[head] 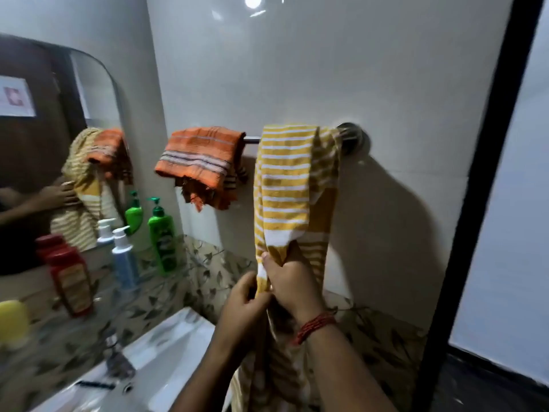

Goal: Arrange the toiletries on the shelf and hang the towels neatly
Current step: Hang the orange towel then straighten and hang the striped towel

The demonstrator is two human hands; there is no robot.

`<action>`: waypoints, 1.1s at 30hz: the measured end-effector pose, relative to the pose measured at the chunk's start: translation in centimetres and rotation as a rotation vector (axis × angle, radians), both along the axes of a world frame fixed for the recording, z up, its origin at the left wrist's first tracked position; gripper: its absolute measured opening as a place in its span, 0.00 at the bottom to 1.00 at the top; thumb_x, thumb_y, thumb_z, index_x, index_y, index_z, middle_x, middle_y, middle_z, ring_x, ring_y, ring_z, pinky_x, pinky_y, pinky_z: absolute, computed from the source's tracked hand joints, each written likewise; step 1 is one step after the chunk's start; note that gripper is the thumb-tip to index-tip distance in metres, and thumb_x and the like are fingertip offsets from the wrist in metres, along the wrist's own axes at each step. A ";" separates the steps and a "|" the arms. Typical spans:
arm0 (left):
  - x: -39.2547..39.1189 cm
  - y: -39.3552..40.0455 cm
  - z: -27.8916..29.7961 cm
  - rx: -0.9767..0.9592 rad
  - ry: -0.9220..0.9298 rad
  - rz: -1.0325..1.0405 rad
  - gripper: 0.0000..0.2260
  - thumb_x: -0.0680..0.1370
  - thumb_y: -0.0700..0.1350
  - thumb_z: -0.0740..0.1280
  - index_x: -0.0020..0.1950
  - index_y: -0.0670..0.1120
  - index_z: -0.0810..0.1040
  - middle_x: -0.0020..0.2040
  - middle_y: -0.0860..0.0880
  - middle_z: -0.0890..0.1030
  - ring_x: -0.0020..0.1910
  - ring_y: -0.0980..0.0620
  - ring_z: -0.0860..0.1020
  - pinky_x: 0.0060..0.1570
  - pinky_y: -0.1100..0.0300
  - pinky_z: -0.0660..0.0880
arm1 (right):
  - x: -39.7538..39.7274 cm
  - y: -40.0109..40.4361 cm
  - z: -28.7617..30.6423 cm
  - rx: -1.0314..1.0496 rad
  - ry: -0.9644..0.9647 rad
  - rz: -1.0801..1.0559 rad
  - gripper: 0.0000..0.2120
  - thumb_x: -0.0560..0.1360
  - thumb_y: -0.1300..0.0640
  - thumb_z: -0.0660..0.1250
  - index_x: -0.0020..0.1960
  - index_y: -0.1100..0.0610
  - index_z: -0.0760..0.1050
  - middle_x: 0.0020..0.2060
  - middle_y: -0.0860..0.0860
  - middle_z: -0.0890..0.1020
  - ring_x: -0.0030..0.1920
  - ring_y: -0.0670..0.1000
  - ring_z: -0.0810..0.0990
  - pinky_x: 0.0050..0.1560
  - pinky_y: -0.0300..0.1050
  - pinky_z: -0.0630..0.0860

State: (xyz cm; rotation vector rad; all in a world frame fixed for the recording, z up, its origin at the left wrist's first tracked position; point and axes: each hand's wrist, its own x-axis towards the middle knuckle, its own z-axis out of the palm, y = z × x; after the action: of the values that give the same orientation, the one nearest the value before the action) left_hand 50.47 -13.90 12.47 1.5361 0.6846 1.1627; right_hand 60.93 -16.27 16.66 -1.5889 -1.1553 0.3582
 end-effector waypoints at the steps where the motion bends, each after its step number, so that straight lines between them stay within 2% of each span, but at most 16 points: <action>1: -1.0 0.0 -0.2 -0.035 -0.036 0.061 0.04 0.69 0.45 0.67 0.42 0.48 0.79 0.38 0.46 0.81 0.42 0.48 0.79 0.40 0.57 0.75 | -0.4 0.0 -0.7 0.002 0.027 0.047 0.15 0.79 0.51 0.66 0.63 0.58 0.74 0.51 0.57 0.84 0.52 0.56 0.82 0.41 0.39 0.69; 5: -3.2 1.3 1.0 -0.128 -0.109 0.150 0.10 0.77 0.49 0.69 0.56 0.48 0.77 0.53 0.48 0.82 0.53 0.51 0.80 0.50 0.56 0.76 | -2.4 0.8 -2.8 -0.148 -0.041 0.217 0.14 0.78 0.55 0.67 0.62 0.57 0.76 0.56 0.54 0.83 0.57 0.54 0.81 0.51 0.42 0.74; 8: -4.2 2.4 1.9 -0.144 -0.018 0.206 0.21 0.75 0.55 0.69 0.67 0.51 0.72 0.59 0.51 0.81 0.58 0.52 0.80 0.59 0.51 0.77 | -4.3 1.2 -5.1 -0.417 -0.069 0.476 0.07 0.80 0.62 0.62 0.56 0.55 0.75 0.48 0.54 0.80 0.48 0.49 0.80 0.49 0.36 0.76; 10: -5.4 2.7 1.3 -0.173 -0.034 0.288 0.17 0.77 0.47 0.69 0.65 0.49 0.74 0.56 0.50 0.83 0.56 0.51 0.82 0.60 0.49 0.78 | -5.2 0.5 -6.4 -0.494 -0.156 0.559 0.14 0.80 0.59 0.61 0.64 0.49 0.70 0.58 0.50 0.79 0.57 0.48 0.78 0.58 0.33 0.73; 13: -8.0 3.0 -0.5 -0.275 -0.085 0.365 0.11 0.71 0.45 0.74 0.52 0.47 0.82 0.52 0.47 0.85 0.51 0.49 0.84 0.57 0.49 0.78 | -5.4 -1.0 -5.8 -0.513 -0.405 0.751 0.30 0.71 0.40 0.65 0.72 0.42 0.68 0.68 0.43 0.76 0.67 0.47 0.75 0.68 0.44 0.72; 14: -8.9 2.9 -0.9 -0.300 -0.094 0.311 0.13 0.69 0.47 0.74 0.53 0.47 0.83 0.53 0.45 0.85 0.52 0.46 0.84 0.58 0.46 0.78 | -5.4 -1.4 -4.6 -0.545 -0.458 0.833 0.29 0.72 0.36 0.65 0.72 0.41 0.69 0.67 0.38 0.75 0.66 0.40 0.74 0.67 0.36 0.70; 16: -10.5 3.1 -0.9 -0.291 -0.155 0.152 0.14 0.69 0.45 0.71 0.55 0.47 0.83 0.52 0.42 0.84 0.51 0.45 0.84 0.53 0.46 0.78 | -4.6 -2.4 -0.8 -0.603 -0.482 0.900 0.21 0.76 0.38 0.66 0.67 0.42 0.75 0.56 0.27 0.76 0.53 0.26 0.73 0.53 0.19 0.66; 19: -12.3 3.8 1.1 -0.301 -0.261 0.037 0.14 0.71 0.43 0.68 0.56 0.47 0.82 0.51 0.40 0.85 0.49 0.43 0.84 0.48 0.49 0.79 | -4.1 -2.3 4.1 -0.350 -0.303 0.933 0.07 0.76 0.48 0.67 0.50 0.38 0.83 0.43 0.28 0.82 0.45 0.26 0.77 0.49 0.26 0.71; 21: -13.3 4.9 2.3 -0.322 -0.326 0.008 0.14 0.76 0.43 0.67 0.61 0.46 0.80 0.53 0.41 0.85 0.52 0.42 0.84 0.52 0.46 0.79 | -5.2 0.0 5.1 -0.086 -0.167 0.789 0.10 0.74 0.43 0.66 0.40 0.43 0.84 0.38 0.42 0.86 0.41 0.41 0.84 0.45 0.43 0.78; 23: -14.3 5.9 3.2 -0.375 -0.344 0.047 0.06 0.79 0.42 0.65 0.55 0.45 0.79 0.49 0.42 0.86 0.50 0.42 0.85 0.52 0.46 0.79 | -6.5 2.7 5.0 0.239 -0.042 0.520 0.20 0.76 0.38 0.66 0.38 0.53 0.80 0.33 0.56 0.83 0.35 0.58 0.83 0.38 0.58 0.79; 24: -14.9 6.5 3.3 -0.369 -0.327 0.055 0.05 0.80 0.42 0.65 0.55 0.45 0.78 0.49 0.42 0.85 0.50 0.43 0.84 0.52 0.45 0.79 | -7.4 4.0 4.9 0.387 -0.038 0.380 0.19 0.77 0.39 0.66 0.39 0.54 0.78 0.33 0.56 0.82 0.35 0.59 0.81 0.38 0.59 0.79; 26: -16.0 7.2 3.2 -0.268 -0.260 0.051 0.09 0.77 0.41 0.68 0.57 0.47 0.78 0.52 0.44 0.85 0.52 0.45 0.84 0.52 0.49 0.80 | -9.4 6.6 4.8 0.516 -0.151 0.174 0.12 0.76 0.42 0.65 0.47 0.51 0.77 0.42 0.51 0.81 0.43 0.50 0.81 0.46 0.48 0.79; 27: -16.3 7.1 3.3 -0.195 -0.225 0.035 0.13 0.75 0.41 0.69 0.58 0.49 0.78 0.54 0.45 0.85 0.53 0.47 0.84 0.52 0.52 0.80 | -10.2 7.7 4.8 0.474 -0.193 0.173 0.14 0.76 0.41 0.65 0.53 0.50 0.76 0.50 0.50 0.81 0.50 0.47 0.80 0.51 0.42 0.77; 29: -16.9 6.9 2.8 -0.089 -0.152 -0.006 0.19 0.71 0.39 0.69 0.61 0.51 0.79 0.58 0.47 0.84 0.57 0.49 0.82 0.57 0.54 0.79 | -11.4 9.4 4.6 0.134 -0.198 0.335 0.26 0.74 0.32 0.62 0.62 0.48 0.73 0.60 0.50 0.78 0.58 0.47 0.78 0.57 0.41 0.72; 31: -17.4 6.3 2.3 -0.027 -0.083 -0.027 0.20 0.68 0.40 0.72 0.59 0.53 0.80 0.58 0.50 0.85 0.58 0.51 0.82 0.58 0.56 0.78 | -12.1 10.2 4.3 -0.185 -0.161 0.575 0.29 0.71 0.29 0.58 0.61 0.48 0.76 0.59 0.50 0.81 0.57 0.49 0.80 0.59 0.45 0.74; 33: -17.9 5.6 2.2 -0.015 -0.052 -0.044 0.21 0.64 0.46 0.74 0.58 0.54 0.81 0.58 0.54 0.85 0.59 0.54 0.82 0.59 0.58 0.78 | -12.1 11.3 3.3 -0.276 -0.021 0.805 0.28 0.73 0.30 0.61 0.58 0.51 0.79 0.55 0.54 0.84 0.57 0.54 0.83 0.61 0.56 0.77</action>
State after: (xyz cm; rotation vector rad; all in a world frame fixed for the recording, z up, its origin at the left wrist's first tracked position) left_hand 32.62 -8.27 14.66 1.4961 0.6209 1.1581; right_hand 48.84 -5.01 19.94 -1.2842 -1.7944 1.0591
